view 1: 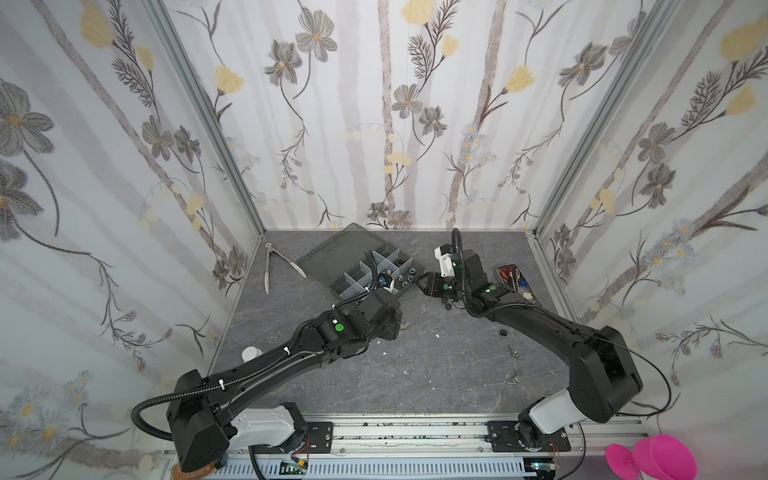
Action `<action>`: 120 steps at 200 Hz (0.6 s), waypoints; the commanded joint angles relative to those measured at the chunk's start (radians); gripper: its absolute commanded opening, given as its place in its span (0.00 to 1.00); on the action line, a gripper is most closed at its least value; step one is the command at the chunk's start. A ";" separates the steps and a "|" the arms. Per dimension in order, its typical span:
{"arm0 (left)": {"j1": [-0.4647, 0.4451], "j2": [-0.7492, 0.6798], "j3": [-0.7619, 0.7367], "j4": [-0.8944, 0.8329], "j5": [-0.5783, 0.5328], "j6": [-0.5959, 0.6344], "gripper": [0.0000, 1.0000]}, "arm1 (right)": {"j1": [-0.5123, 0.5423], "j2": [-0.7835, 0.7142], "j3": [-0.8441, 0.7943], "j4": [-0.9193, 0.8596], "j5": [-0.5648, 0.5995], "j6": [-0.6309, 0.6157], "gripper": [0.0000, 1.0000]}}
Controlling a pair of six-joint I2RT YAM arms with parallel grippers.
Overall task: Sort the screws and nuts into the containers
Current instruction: 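Withdraw the right gripper from the organizer while the left moves, then lower the left gripper onto a silver wing nut beside the organizer and close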
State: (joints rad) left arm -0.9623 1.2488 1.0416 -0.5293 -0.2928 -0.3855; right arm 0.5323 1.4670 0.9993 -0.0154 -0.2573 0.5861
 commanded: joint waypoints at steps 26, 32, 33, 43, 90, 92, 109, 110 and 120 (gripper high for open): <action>-0.038 0.044 -0.036 0.055 0.015 0.024 0.64 | -0.040 -0.235 -0.200 0.067 0.002 -0.011 0.48; -0.039 0.048 -0.042 0.060 0.025 0.030 0.65 | -0.044 -0.268 -0.226 0.066 0.008 -0.011 0.49; -0.039 0.049 -0.043 0.061 0.026 0.032 0.65 | -0.044 -0.271 -0.228 0.066 0.010 -0.011 0.49; -0.039 0.057 -0.056 0.068 0.032 0.040 0.65 | -0.049 -0.329 -0.281 0.068 0.020 -0.010 0.50; -0.041 0.112 -0.117 0.114 0.039 0.033 0.65 | -0.068 -0.542 -0.399 0.044 0.042 -0.001 0.54; -0.041 0.116 -0.119 0.117 0.039 0.033 0.65 | -0.069 -0.547 -0.402 0.042 0.041 -0.001 0.54; -0.042 0.150 -0.133 0.136 0.034 0.034 0.66 | -0.073 -0.579 -0.412 0.025 0.033 -0.001 0.54; -0.042 0.152 -0.134 0.137 0.034 0.034 0.66 | -0.074 -0.581 -0.412 0.025 0.032 -0.002 0.54; -0.043 0.177 -0.137 0.149 0.030 0.038 0.67 | -0.073 -0.591 -0.416 0.018 0.027 -0.005 0.55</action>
State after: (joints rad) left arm -1.0031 1.3884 0.9154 -0.4343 -0.2562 -0.3477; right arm 0.4610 0.9020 0.5938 0.0071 -0.2287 0.5831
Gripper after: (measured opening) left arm 0.662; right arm 0.546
